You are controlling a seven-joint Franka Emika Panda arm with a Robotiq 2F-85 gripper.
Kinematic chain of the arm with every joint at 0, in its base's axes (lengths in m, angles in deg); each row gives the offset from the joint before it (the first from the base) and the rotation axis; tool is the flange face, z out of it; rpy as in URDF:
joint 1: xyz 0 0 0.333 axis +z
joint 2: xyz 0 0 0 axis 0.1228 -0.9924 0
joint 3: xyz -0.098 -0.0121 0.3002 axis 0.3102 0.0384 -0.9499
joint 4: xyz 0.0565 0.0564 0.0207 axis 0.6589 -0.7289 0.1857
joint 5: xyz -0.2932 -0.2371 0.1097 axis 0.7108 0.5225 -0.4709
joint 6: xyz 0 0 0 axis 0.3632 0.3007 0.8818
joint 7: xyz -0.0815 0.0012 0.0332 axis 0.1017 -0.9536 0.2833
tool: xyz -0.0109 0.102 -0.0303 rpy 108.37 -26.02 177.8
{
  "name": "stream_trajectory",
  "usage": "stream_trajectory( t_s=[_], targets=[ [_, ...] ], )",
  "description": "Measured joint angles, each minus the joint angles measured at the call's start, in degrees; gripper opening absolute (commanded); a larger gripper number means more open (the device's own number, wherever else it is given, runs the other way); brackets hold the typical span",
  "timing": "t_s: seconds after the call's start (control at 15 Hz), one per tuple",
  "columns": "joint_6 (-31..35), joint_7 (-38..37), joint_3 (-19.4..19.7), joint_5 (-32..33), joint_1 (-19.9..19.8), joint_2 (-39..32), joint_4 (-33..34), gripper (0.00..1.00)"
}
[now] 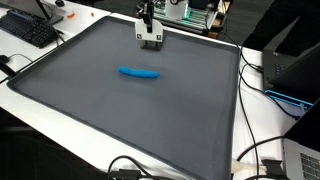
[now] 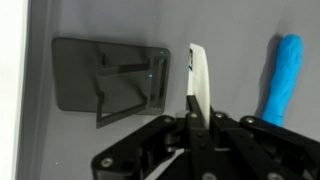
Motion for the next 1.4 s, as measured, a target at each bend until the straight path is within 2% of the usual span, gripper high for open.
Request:
stream_trajectory(
  t_s=[0.27, 0.53, 1.4],
  targets=[
    [-9.2, 6.9, -0.6, 2.8, 0.9, 0.9, 6.4, 0.01],
    [-14.1, 16.3, -1.3, 3.5, 2.2, -1.5, 12.9, 0.01],
    [-16.5, 48.0, -1.8, 8.8, 6.1, -18.9, 30.6, 0.01]
  ],
)
